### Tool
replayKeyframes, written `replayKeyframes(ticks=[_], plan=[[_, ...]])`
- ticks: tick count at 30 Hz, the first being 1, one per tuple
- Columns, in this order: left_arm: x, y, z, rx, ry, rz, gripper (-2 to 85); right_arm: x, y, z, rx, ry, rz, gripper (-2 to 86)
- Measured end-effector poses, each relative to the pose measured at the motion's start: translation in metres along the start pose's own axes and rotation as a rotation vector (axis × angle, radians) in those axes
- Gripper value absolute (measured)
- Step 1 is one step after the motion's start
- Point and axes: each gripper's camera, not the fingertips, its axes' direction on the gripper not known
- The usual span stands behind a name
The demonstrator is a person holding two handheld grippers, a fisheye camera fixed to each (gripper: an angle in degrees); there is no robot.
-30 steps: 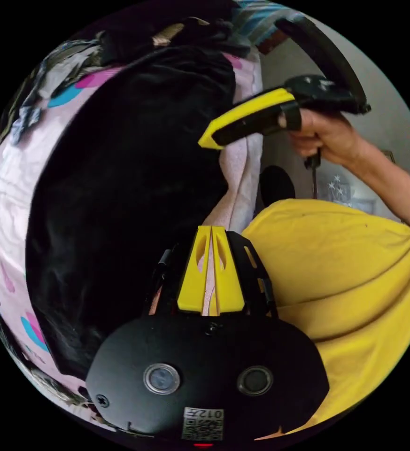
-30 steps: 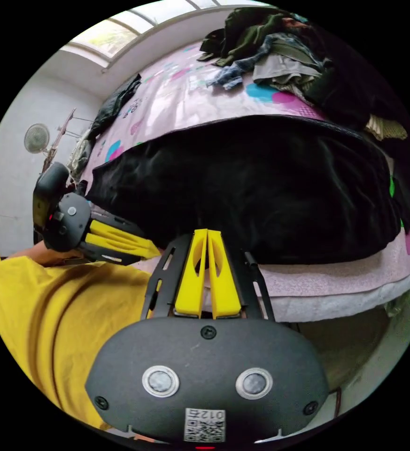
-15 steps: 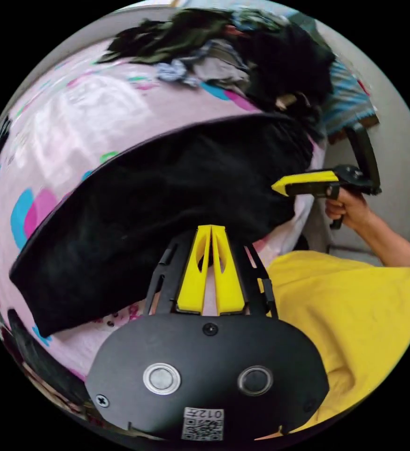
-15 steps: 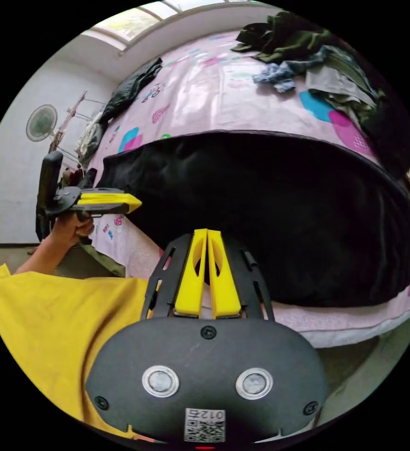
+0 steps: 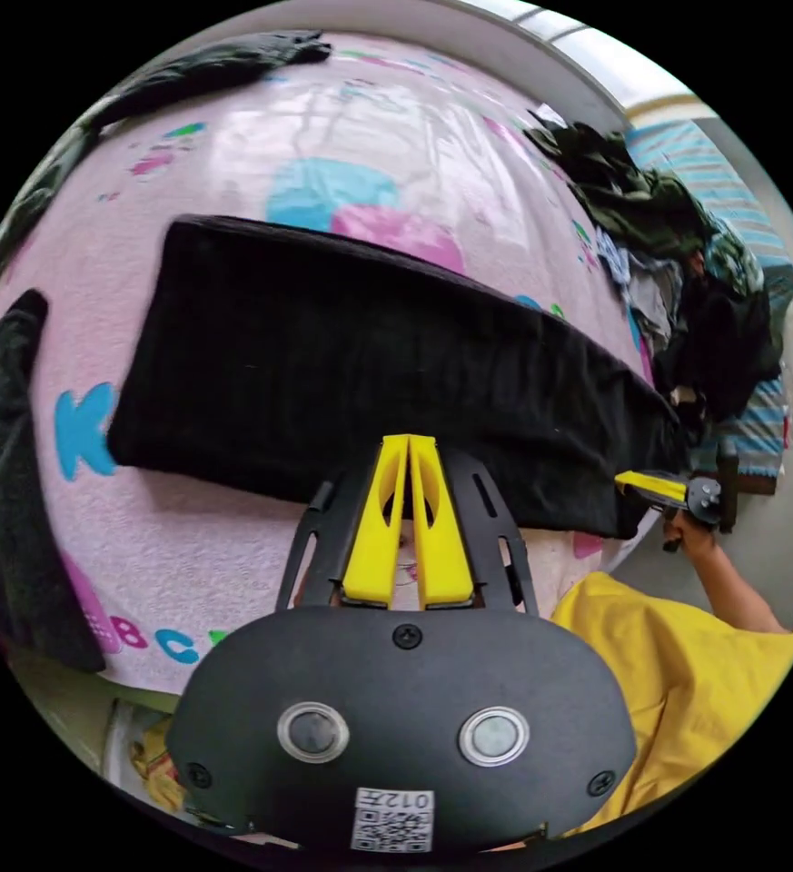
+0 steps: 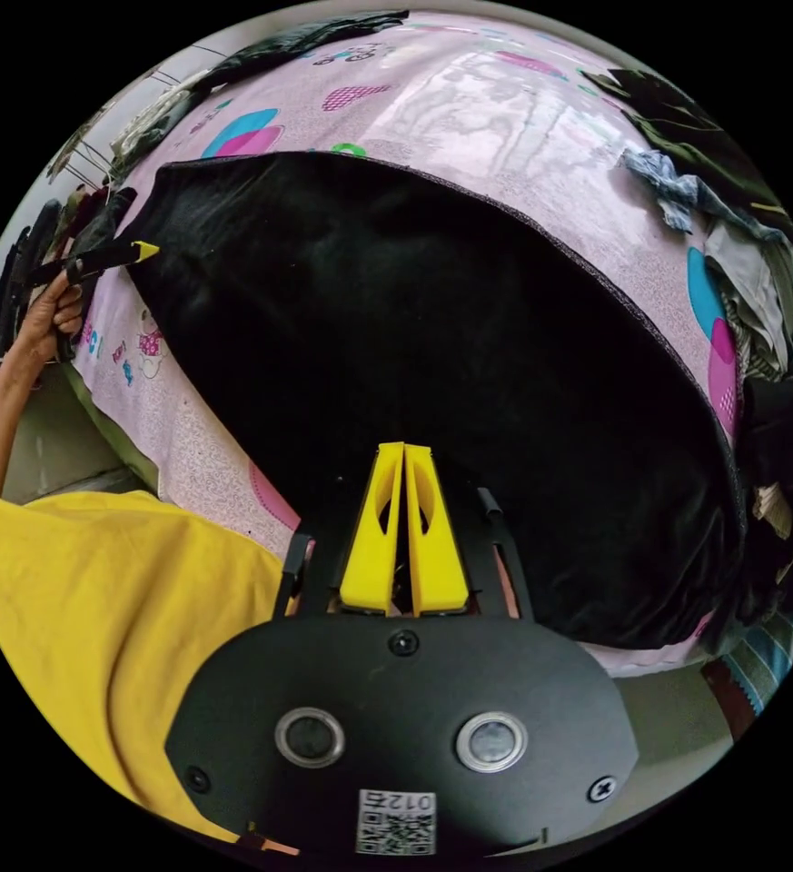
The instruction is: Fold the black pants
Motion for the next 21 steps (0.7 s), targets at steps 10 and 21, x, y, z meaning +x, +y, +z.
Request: replayKeyframes(ticks=[10,21], plan=[[-0.121,0.02,-0.108,0.025,-0.093,-0.118,0.1,-0.051,-0.073,0.042,-0.073,0.069,-0.045,0.7],[-0.162,0.06,-0.215,0.11,-0.145,-0.075,0.4,-0.08,-0.147,0.08,-0.198,0.071,-0.012,0.6]])
